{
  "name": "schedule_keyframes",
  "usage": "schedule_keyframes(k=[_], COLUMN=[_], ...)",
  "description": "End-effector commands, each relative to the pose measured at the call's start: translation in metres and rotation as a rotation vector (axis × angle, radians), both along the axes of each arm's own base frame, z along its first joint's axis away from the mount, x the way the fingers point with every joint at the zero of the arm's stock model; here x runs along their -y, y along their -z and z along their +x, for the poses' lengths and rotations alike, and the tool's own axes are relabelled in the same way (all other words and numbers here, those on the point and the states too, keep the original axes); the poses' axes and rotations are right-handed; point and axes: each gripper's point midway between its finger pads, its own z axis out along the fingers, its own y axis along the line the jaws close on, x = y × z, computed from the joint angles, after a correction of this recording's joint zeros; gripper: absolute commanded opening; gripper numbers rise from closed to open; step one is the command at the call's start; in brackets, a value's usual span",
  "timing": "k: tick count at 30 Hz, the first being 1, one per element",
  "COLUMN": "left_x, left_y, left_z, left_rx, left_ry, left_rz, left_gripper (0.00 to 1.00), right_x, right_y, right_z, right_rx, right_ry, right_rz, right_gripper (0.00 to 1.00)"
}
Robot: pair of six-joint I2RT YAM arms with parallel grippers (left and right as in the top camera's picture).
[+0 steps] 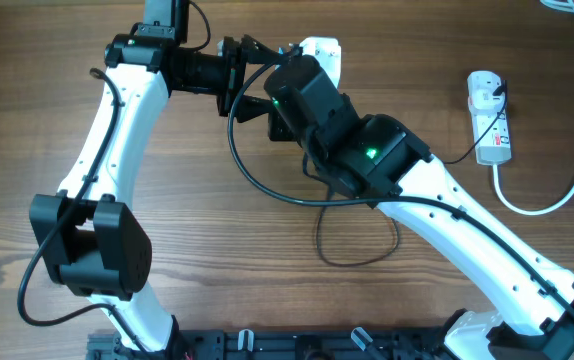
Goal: Plug charger to phone and switch on socket
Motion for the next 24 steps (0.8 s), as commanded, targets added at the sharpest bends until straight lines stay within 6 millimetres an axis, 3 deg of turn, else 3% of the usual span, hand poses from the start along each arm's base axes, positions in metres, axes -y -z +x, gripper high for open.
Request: schedule_keyframes(k=[1, 24], left_x=[0.0029, 0.003], left_y=[-0.0164, -0.0168], left_z=[-0.0071, -0.0074], left_rx=[0.044, 0.043], left_ry=[0.032, 0.033], left_rz=[-0.049, -0.051], left_gripper=[0.72, 0.72], right_x=[-0.0044, -0.0087], right_y=[-0.0007, -0.0051], right_z=[0.0037, 0.0073], right_rx=[-0.002, 0.018], right_ry=[-0.004, -0.007], right_rz=[0.012, 0.034], right_gripper=[0.36, 0.2])
